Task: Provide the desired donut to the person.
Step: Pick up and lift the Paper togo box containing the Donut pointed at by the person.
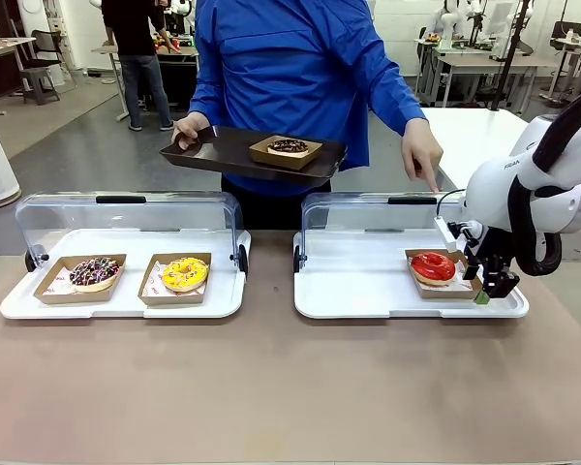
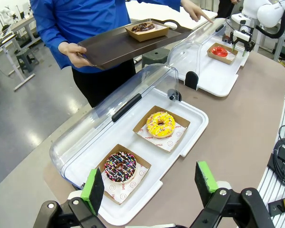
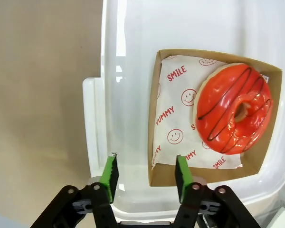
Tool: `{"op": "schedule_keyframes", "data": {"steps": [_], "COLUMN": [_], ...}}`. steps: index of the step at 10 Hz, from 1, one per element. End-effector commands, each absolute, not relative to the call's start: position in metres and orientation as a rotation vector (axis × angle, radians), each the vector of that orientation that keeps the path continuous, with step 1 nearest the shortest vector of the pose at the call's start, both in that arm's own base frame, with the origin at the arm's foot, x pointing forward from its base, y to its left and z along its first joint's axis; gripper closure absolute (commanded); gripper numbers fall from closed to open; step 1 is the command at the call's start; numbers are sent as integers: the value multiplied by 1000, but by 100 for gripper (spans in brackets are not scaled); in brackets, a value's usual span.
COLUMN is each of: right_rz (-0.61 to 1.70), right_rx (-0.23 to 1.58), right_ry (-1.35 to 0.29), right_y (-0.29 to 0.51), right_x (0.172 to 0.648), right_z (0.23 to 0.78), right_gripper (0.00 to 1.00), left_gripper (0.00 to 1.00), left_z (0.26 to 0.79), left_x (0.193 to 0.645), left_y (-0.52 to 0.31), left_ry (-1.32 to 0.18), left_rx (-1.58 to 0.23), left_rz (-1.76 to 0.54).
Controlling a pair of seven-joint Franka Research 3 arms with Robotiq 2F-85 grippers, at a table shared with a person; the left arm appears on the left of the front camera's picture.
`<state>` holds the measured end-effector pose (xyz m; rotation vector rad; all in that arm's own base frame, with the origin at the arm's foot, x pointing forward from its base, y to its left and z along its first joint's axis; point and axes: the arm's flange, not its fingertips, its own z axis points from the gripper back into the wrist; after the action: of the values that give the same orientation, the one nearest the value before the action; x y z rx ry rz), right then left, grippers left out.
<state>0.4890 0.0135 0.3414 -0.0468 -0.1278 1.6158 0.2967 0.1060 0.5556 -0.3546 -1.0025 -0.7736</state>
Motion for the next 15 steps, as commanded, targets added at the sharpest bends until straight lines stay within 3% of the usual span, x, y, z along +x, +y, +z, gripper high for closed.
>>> {"op": "schedule_keyframes", "data": {"steps": [1,8,15], "right_rz": [1621,1656,1737], "right_rx": [-68,-53,24], "right_ry": [-142,-119,-185], "right_y": [10,10,31], "right_x": [500,485,366], "right_z": [334,347,494], "right_gripper": [100,100,100], "left_gripper": [0,0,0], "left_z": [556,556,556], "left_x": [296,296,296], "left_y": [106,106,106], "left_ry": [-1004,-1004,-1004], "left_rx": [-366,-366,-366], "left_rz": [-773,-773,-773]}}
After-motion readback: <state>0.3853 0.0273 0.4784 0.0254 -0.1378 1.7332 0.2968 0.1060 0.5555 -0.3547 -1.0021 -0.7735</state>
